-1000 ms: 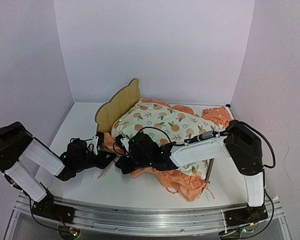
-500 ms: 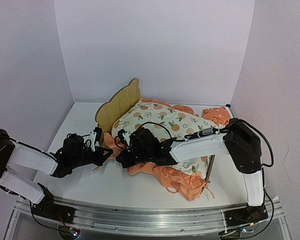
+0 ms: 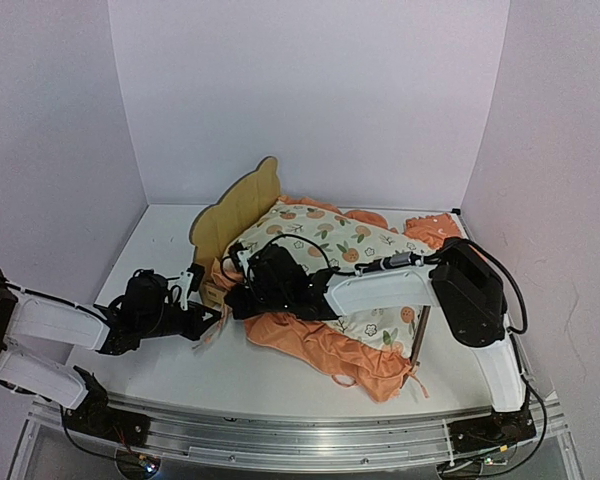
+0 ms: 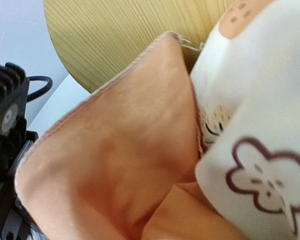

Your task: Set up the pet bed

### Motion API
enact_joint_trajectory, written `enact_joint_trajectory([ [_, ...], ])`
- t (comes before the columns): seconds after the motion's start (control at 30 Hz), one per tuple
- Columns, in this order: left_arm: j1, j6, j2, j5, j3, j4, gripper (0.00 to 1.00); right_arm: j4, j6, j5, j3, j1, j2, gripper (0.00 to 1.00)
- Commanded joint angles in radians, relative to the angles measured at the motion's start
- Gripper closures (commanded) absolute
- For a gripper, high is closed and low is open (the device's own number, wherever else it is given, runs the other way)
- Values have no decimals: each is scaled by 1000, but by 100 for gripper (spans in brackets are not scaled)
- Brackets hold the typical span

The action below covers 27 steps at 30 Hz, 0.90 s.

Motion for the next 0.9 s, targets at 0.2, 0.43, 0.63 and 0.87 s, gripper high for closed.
enact_joint_trajectory([
  [0.2,-1,28,-44,-34,46,-44,100,-41,4,-15,49,-4,79,100],
  [0.43,0,-8,-46,-58,45,-70,100,-47,27,-8,-75,-5,-20,100],
  [0.63,2,27,-39,-83,31,-48,100,-49,18,-12,-53,-4,-13,100],
  [0.87,6,105,-68,30,7,51,100,-127,2,23,15,10,42,100],
])
